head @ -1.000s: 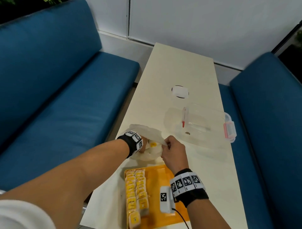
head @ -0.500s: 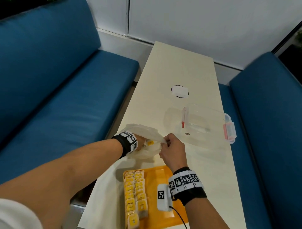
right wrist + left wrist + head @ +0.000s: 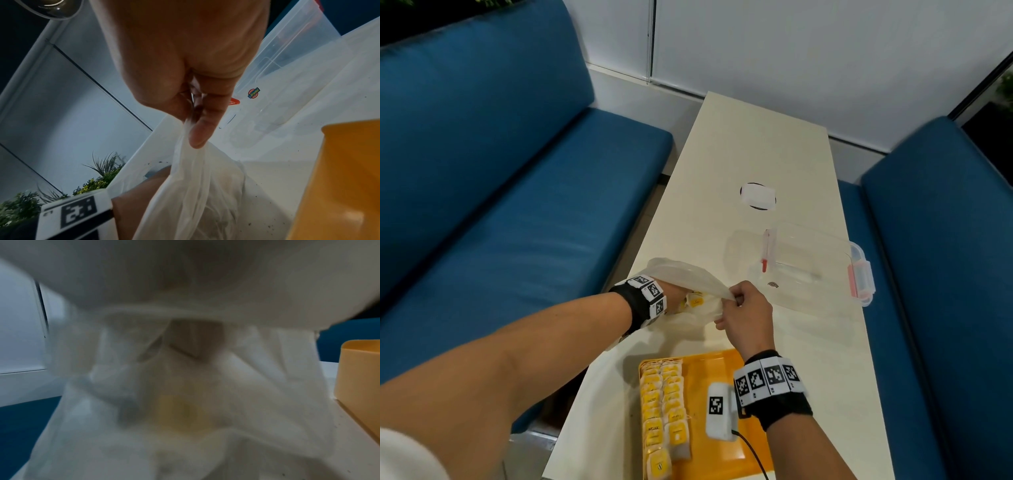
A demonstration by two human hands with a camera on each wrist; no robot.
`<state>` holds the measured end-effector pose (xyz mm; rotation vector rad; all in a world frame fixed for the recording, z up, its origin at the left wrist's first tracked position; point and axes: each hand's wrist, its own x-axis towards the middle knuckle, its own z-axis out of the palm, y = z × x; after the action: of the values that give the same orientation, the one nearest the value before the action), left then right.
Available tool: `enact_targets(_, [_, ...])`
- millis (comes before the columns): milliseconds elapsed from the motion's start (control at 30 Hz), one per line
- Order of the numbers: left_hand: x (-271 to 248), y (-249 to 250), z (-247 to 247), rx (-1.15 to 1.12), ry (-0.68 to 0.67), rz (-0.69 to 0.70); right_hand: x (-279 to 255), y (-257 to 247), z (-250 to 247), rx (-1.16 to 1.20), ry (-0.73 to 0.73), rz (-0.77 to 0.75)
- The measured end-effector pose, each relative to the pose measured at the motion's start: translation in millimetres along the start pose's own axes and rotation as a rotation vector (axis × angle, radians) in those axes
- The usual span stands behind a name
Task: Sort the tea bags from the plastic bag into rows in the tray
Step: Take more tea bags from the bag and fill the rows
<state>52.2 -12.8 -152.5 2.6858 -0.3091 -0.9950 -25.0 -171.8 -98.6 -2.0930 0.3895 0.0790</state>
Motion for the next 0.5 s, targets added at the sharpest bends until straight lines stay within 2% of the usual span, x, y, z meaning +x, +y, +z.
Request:
enact_targets(100, [-0.5, -3.2, 4.7, 0.099, 0.056, 0.027, -1.9, 1.5, 0.1, 0.0, -0.004, 0.001])
enact_targets(200, [-0.6, -6.9, 7.8, -0.079, 0.006, 0.041, -5.1, 2.2, 0.2, 0.012, -0.014, -0.001])
enact_targets(267, [-4.1, -5.9, 5.9, -0.171, 0.056, 0.016, -5.8, 2.3, 0.2, 0.024, -0.01, -0.002])
enact_targets(333, [-2.5, -5.6, 5.4, -0.177, 0.153, -0.01, -5.4, 2.7, -0.3, 0.034, -0.001, -0.005])
enact_targets(367, [-5.6, -3.5, 4.4, -0.127, 0.163, -0.004, -5.1, 3.0, -0.5, 0.035, 0.002, -0.006])
enact_targets(500, [-12.1, 3.5, 1.6, -0.216, 0.161, -0.004, -3.3, 3.6, -1.4, 0.045, 0.003, -0.002])
